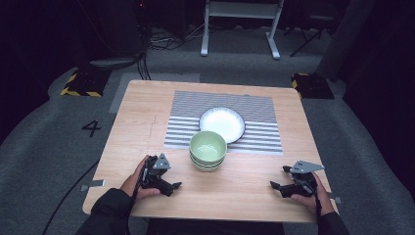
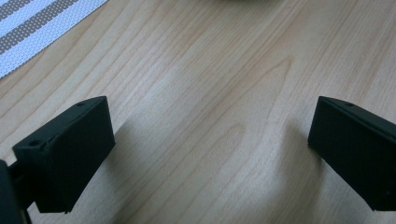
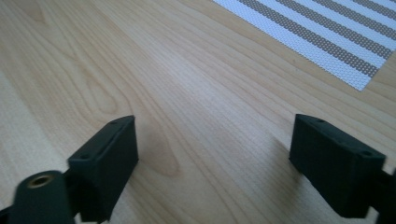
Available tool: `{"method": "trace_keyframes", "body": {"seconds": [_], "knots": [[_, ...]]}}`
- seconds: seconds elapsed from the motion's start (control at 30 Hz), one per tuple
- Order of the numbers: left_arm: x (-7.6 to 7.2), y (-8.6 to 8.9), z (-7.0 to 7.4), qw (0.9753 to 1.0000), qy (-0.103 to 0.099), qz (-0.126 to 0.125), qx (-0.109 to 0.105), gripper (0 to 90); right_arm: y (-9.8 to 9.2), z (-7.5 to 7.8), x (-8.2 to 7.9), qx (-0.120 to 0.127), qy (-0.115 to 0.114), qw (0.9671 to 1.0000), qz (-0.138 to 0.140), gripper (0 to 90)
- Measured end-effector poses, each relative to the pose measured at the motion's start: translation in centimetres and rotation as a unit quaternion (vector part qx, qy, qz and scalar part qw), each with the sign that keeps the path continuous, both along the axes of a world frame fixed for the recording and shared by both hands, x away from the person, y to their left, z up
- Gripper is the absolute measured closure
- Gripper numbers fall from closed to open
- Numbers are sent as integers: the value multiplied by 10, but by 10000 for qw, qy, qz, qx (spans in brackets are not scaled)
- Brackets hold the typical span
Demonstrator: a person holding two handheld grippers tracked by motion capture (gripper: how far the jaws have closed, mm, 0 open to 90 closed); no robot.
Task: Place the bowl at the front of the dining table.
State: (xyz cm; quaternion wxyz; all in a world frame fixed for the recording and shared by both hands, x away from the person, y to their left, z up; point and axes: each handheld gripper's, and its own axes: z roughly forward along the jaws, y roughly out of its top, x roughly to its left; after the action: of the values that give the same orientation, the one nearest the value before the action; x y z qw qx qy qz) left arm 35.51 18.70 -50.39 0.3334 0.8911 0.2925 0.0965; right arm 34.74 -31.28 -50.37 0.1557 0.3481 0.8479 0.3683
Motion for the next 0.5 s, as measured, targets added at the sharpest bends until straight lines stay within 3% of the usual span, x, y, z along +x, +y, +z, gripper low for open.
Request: {"method": "trace_keyframes", "body": {"seconds": [0.5], "knots": [[-5,4,0,9999,0,153,-15,4,0,0,1,-5,-9,10000,51,155]]}}
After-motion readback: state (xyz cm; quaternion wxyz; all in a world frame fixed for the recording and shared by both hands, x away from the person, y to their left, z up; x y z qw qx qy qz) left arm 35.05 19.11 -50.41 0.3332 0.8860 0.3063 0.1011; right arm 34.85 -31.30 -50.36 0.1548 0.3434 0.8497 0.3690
